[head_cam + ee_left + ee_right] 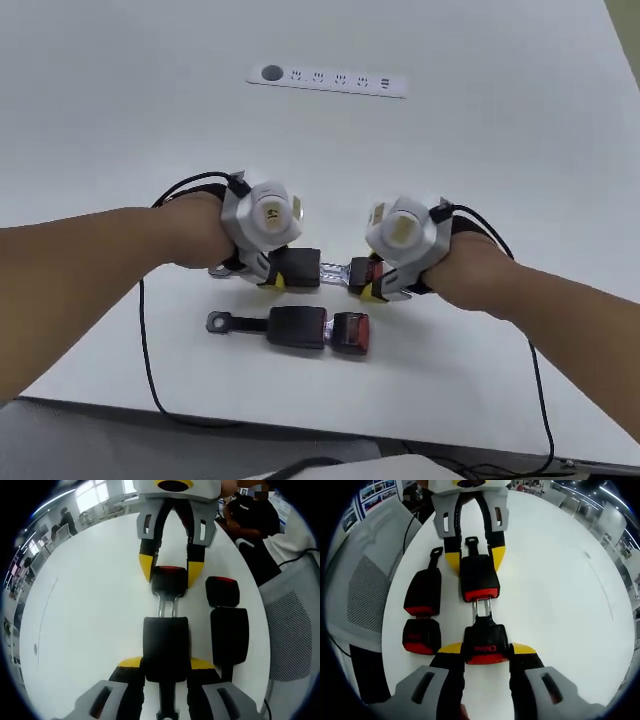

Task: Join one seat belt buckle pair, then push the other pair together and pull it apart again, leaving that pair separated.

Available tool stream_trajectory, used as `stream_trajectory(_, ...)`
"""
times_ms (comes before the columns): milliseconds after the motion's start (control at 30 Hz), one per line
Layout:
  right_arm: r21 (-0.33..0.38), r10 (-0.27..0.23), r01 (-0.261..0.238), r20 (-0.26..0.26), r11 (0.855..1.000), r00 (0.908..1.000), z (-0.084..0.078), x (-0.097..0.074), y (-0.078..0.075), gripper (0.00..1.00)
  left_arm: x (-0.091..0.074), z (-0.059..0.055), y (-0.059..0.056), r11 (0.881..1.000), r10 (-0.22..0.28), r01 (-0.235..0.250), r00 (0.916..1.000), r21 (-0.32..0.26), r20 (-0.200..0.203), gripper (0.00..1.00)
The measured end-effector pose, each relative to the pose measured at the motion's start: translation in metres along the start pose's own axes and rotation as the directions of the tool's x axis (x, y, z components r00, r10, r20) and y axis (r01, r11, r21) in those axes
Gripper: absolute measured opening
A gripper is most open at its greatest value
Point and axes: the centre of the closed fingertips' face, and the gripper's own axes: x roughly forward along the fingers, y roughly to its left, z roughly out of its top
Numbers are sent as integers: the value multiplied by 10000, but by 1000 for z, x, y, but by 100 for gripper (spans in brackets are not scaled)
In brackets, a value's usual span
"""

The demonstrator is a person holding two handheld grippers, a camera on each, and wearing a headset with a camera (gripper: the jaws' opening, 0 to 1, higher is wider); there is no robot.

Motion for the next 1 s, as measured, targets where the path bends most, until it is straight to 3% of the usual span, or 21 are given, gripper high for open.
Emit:
stream_trajectory(133, -462, -215, 210, -117, 9987, 9997, 1, -3, 0, 33, 1, -1, 1, 10000, 8, -8, 10000, -33, -19, 33)
stream_trajectory(267, -724, -271, 276, 85, 9970, 9996, 6, 2, -1, 32, 0, 0, -1, 10000, 8, -7, 10000, 55, -95, 32)
stream_trajectory(400, -656, -115, 142, 411, 9977, 9991, 13, 3, 0, 32, -3, 1, -1, 9999, 2, -1, 10000, 103, -77, 32)
stream_trajectory(567, -519, 107, -70, 695, 9986, 9975, 11, 5, -2, 31, -2, 1, -1, 9994, -107, 106, 9999, 341, 30, 32)
stream_trajectory(1000, -588, 237, -183, 937, 9981, 9953, 26, 13, 2, 30, -3, 5, -4, 9982, -178, 183, 9998, 567, -91, 31)
